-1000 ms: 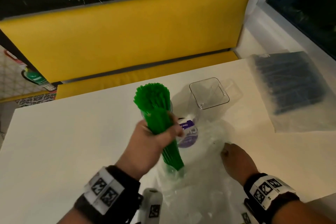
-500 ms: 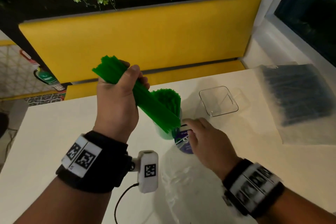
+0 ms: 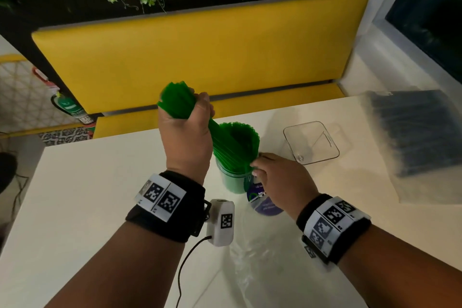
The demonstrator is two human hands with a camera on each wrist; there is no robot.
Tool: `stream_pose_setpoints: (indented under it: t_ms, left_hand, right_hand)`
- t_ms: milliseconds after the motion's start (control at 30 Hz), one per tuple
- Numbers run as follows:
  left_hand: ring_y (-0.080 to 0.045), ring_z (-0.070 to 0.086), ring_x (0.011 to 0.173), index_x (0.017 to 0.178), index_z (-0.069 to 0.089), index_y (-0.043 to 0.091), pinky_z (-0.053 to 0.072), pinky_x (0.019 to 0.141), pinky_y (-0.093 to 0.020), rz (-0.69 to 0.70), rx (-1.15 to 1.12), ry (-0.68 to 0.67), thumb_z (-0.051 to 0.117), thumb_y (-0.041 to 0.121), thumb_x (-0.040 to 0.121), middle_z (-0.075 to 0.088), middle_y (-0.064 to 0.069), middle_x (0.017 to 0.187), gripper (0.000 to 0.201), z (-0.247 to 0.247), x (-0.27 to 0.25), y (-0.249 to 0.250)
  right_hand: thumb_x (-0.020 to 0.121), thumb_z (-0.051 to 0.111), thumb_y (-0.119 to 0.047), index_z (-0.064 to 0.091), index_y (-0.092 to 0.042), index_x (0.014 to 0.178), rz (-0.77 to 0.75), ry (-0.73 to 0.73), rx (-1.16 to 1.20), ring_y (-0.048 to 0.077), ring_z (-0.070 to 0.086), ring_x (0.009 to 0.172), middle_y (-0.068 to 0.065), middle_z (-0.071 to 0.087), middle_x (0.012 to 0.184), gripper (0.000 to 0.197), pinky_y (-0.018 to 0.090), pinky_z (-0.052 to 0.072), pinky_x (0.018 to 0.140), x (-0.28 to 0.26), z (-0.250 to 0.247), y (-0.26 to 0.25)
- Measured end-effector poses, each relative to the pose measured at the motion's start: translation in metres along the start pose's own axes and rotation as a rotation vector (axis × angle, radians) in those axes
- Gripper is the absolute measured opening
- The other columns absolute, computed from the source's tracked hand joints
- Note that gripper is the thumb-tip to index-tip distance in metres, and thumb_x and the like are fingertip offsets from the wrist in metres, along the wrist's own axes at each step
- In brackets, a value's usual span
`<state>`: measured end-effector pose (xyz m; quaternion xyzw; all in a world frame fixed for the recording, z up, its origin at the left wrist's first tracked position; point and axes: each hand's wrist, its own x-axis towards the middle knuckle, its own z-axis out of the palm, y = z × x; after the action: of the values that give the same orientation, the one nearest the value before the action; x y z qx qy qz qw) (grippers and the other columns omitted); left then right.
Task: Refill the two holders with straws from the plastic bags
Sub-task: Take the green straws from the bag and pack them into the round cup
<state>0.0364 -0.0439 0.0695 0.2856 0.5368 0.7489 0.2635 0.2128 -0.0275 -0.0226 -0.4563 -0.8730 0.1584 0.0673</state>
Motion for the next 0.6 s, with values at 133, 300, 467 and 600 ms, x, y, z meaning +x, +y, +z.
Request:
stream_pose_setpoints:
  t_ms: [133,300,467,600]
  left_hand:
    - [-0.045,0.053,0.068,0.094,0.051,-0.003,0.047,0.065,-0.045,0.082,0.07,-0.051,0.066,0.013,0.088,0.051,-0.036,0.08,0.023,0.001,-0.005,-0.007]
    - [-0.05,0.055,0.07,0.097,0.051,-0.008,0.049,0.066,-0.043,0.103,0.08,-0.113,0.067,0.015,0.087,0.05,-0.034,0.079,0.03,-0.001,-0.001,-0.006]
    - [-0.038,0.062,0.068,0.093,0.053,0.005,0.054,0.068,-0.035,0.129,0.101,-0.19,0.063,0.004,0.089,0.058,-0.017,0.078,0.011,-0.006,-0.003,-0.004]
    - [-0.044,0.064,0.073,0.09,0.055,0.015,0.056,0.069,-0.045,0.171,0.109,-0.217,0.066,0.011,0.087,0.061,-0.013,0.077,0.012,-0.004,-0.01,-0.004]
  right_hand:
    - [0.099,0.045,-0.033,0.064,-0.027,0.114,-0.009,-0.008,-0.016,0.02,0.068,0.087,-0.005,0.068,0.11,0.025,0.036,0.057,0.076,0.0,-0.004,-0.001]
    - [0.099,0.028,-0.051,0.067,-0.027,0.1,0.02,0.008,-0.07,0.016,0.067,0.079,-0.007,0.071,0.093,0.045,0.032,0.057,0.068,0.0,-0.012,-0.008]
    - [0.101,0.027,-0.05,0.067,-0.023,0.091,0.103,-0.051,-0.099,0.024,0.065,0.071,0.003,0.069,0.076,0.048,0.031,0.05,0.063,0.007,-0.018,-0.012]
    - [0.098,0.039,-0.05,0.068,-0.021,0.086,0.172,-0.053,-0.03,0.022,0.065,0.069,0.003,0.071,0.075,0.044,0.031,0.052,0.064,0.01,-0.014,-0.014]
